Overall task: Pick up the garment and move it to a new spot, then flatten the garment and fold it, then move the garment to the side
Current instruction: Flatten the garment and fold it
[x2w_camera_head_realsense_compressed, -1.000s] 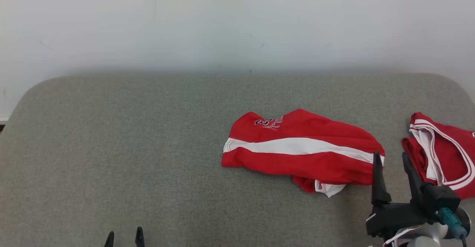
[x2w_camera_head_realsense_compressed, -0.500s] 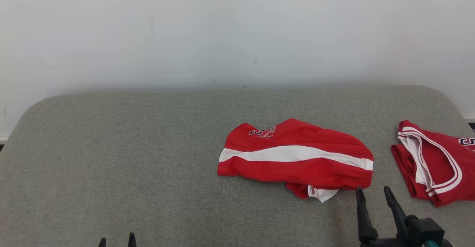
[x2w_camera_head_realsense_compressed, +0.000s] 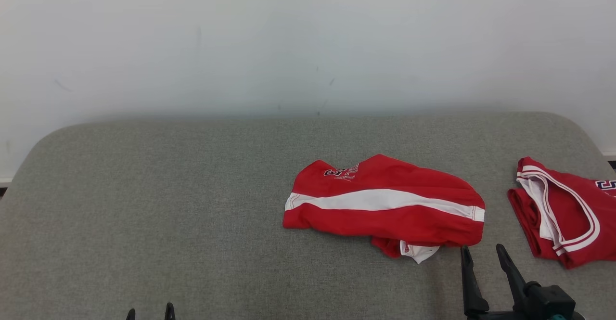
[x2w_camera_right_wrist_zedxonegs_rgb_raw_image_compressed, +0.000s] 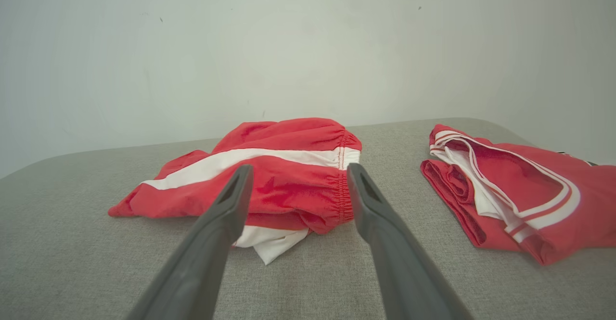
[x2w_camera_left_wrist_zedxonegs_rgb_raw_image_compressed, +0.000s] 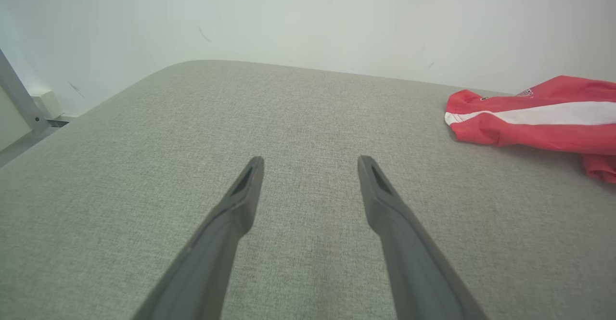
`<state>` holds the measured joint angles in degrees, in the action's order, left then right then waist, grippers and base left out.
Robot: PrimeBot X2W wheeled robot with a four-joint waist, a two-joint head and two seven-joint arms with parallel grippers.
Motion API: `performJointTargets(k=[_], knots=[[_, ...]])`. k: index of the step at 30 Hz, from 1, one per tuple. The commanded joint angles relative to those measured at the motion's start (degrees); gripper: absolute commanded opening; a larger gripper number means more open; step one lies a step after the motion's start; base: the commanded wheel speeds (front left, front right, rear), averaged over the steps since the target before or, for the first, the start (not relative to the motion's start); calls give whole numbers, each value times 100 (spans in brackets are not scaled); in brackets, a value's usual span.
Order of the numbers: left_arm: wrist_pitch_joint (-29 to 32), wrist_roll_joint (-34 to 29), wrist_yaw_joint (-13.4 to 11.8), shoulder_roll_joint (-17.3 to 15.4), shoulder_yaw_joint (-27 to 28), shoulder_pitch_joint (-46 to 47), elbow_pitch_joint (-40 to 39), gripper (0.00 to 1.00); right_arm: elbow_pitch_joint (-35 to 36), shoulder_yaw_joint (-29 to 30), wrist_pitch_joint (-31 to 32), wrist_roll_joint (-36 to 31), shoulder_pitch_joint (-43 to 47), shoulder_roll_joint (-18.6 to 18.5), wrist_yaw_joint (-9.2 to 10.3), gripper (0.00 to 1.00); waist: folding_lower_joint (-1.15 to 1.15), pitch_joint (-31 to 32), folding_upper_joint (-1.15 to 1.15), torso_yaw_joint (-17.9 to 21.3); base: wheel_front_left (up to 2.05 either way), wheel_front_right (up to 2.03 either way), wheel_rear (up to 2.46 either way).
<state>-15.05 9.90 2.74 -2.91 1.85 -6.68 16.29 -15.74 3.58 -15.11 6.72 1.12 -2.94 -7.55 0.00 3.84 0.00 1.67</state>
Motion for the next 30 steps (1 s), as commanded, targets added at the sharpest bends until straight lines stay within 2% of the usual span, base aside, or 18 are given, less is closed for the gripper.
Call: performJointTargets(k=[1, 7, 14, 21, 30], knots=[[-17, -41, -20, 2, 10, 15, -21, 100, 22, 2, -1, -25, -19, 6, 16, 100, 0, -4, 0, 5, 0, 0, 0], [-17, -32, 8, 3, -91, 132, -139, 100, -22, 46, -1, 24, -119, 7, 16, 100, 0, -181, 0, 68, 0, 0, 0], [-17, -16, 184, 2, -408, 612, -153, 100, -75, 182, -1, 185, -375, 8, 16, 100, 0, -600, 0, 163, 0, 0, 0], [-17, 114, 419, 1, -784, 1703, 163, 100, 56, 305, 0, 344, -963, 8, 16, 100, 0, -1305, 0, 366, 0, 0, 0], [-17, 499, 471, 1, -1500, 2967, 923, 100, -258, 229, 0, 617, -1490, 8, 16, 100, 0, -1790, 0, 563, 0, 0, 0]])
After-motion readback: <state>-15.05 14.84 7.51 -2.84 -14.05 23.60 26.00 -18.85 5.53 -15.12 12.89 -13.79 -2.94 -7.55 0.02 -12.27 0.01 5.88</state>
